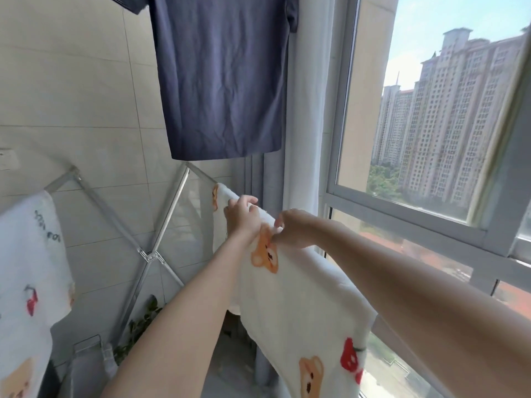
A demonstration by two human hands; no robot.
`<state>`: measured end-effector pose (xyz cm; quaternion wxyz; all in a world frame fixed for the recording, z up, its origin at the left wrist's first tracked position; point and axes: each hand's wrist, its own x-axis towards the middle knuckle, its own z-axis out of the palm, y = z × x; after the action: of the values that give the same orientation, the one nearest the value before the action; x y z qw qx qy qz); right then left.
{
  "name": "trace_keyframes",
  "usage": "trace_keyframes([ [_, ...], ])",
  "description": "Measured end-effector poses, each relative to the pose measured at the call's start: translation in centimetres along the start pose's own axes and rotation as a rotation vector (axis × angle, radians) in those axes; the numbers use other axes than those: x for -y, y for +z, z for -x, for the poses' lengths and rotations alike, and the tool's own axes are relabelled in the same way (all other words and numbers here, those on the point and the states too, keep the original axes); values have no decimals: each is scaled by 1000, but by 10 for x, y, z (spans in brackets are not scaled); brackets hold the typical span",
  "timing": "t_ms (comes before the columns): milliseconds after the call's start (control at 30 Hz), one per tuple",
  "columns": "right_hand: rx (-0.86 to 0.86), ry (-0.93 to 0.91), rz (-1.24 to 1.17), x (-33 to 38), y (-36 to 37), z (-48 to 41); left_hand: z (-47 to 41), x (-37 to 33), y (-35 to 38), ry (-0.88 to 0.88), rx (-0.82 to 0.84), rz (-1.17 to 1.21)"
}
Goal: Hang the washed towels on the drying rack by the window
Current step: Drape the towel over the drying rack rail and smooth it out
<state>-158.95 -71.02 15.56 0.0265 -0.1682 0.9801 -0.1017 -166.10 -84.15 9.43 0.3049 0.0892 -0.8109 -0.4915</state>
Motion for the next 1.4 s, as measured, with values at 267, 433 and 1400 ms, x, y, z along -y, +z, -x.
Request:
trace_keyframes([
  [267, -77, -49, -76, 21, 21, -64, -54, 29, 6, -169, 309, 30],
  [433, -43, -91, 6, 30, 29, -97, -85, 49, 6, -143, 363, 76],
  [1400, -40, -155, 15, 33, 44, -180, -208, 95, 13, -259, 240, 64],
])
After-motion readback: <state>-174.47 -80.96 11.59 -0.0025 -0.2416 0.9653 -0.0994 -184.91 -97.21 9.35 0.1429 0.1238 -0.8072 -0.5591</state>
